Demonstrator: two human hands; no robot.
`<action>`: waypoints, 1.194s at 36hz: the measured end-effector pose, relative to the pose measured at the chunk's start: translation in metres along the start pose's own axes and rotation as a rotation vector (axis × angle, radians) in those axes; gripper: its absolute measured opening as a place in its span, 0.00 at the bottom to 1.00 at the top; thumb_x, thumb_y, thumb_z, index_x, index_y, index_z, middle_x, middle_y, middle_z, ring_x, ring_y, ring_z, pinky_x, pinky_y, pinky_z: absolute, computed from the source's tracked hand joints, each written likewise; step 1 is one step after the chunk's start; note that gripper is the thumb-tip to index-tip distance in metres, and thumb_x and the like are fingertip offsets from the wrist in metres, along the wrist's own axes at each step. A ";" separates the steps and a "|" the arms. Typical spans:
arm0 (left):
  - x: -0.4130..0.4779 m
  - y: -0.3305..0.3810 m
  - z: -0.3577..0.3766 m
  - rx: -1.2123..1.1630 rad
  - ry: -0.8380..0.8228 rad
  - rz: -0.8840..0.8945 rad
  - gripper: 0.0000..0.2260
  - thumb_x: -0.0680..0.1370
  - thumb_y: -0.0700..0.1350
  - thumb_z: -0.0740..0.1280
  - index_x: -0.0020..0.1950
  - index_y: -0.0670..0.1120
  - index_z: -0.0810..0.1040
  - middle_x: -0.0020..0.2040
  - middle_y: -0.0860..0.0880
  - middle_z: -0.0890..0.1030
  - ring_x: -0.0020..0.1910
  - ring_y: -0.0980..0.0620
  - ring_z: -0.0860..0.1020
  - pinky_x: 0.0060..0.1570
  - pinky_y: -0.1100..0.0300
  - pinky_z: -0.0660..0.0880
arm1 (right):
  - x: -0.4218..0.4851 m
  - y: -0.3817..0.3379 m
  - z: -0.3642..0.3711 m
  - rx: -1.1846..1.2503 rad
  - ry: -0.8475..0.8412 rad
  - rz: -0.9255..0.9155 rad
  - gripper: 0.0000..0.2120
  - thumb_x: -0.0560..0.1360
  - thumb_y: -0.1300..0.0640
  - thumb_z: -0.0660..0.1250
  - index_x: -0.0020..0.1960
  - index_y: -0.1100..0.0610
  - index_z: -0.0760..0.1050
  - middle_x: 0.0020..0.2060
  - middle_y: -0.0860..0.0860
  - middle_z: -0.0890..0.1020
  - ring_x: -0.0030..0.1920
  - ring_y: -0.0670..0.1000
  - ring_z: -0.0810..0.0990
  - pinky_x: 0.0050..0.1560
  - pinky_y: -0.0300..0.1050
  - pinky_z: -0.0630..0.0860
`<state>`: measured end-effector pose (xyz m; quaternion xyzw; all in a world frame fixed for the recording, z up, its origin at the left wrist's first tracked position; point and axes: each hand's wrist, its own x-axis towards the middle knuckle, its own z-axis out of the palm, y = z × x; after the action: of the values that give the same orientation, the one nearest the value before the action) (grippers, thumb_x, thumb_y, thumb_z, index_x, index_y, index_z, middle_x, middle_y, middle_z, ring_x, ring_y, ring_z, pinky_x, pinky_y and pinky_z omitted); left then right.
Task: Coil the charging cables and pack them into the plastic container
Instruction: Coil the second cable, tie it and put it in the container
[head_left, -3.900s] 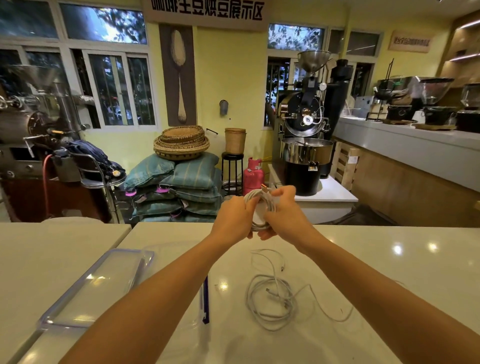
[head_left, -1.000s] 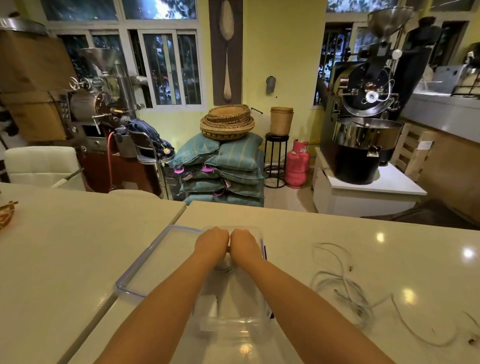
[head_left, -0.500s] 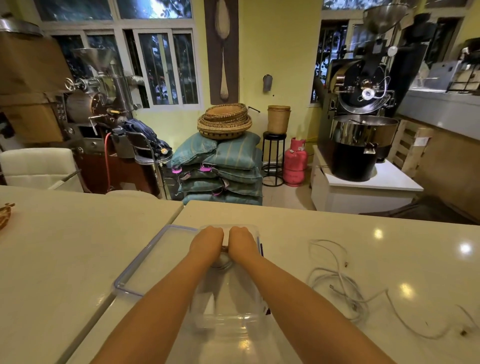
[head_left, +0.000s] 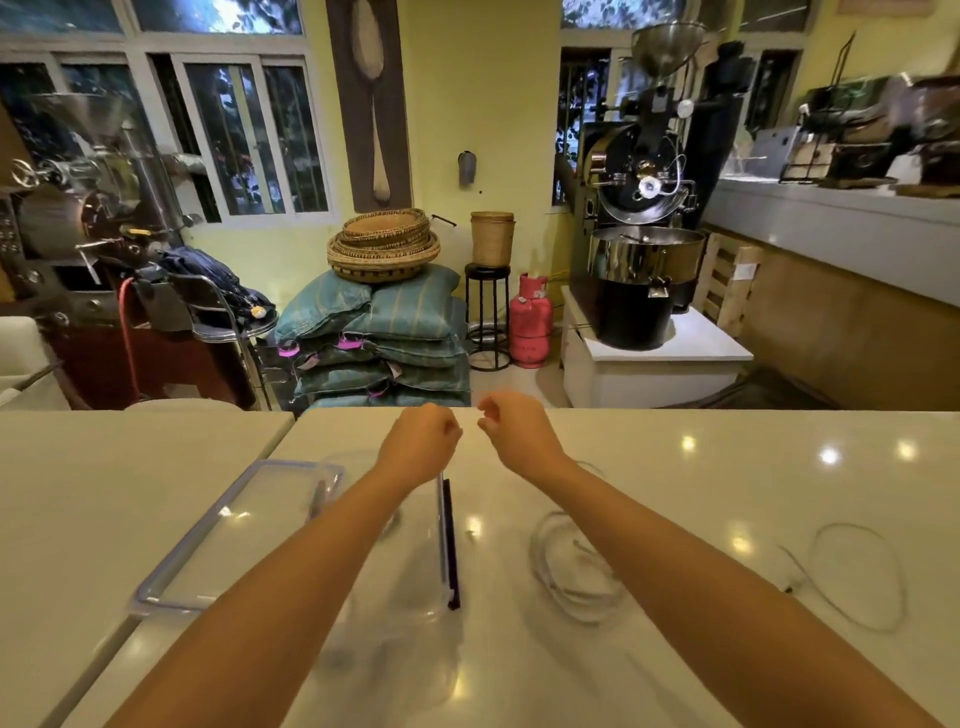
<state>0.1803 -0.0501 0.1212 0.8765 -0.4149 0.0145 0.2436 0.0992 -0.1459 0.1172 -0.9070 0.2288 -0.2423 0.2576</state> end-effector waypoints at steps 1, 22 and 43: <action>0.000 0.009 0.005 -0.025 -0.011 0.022 0.11 0.76 0.42 0.61 0.47 0.38 0.80 0.49 0.38 0.82 0.48 0.41 0.78 0.45 0.54 0.71 | -0.002 0.010 -0.010 -0.011 0.007 0.021 0.11 0.75 0.62 0.61 0.57 0.63 0.73 0.54 0.61 0.79 0.56 0.59 0.75 0.54 0.49 0.70; -0.013 0.075 0.070 -0.381 -0.278 -0.007 0.13 0.78 0.40 0.58 0.60 0.40 0.75 0.60 0.41 0.78 0.57 0.45 0.77 0.57 0.54 0.73 | -0.027 0.146 -0.013 -0.251 -0.169 0.498 0.18 0.75 0.48 0.62 0.56 0.60 0.71 0.58 0.57 0.76 0.57 0.57 0.76 0.53 0.47 0.73; 0.028 0.132 0.006 -1.250 -0.316 -0.101 0.18 0.78 0.53 0.57 0.51 0.38 0.75 0.38 0.44 0.78 0.35 0.49 0.76 0.37 0.57 0.74 | -0.021 0.039 -0.111 0.484 0.151 0.023 0.07 0.75 0.56 0.64 0.39 0.55 0.71 0.28 0.50 0.76 0.23 0.42 0.74 0.22 0.30 0.71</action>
<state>0.1005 -0.1438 0.1767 0.5792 -0.3342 -0.3704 0.6447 0.0097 -0.2039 0.1715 -0.7954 0.1931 -0.3540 0.4524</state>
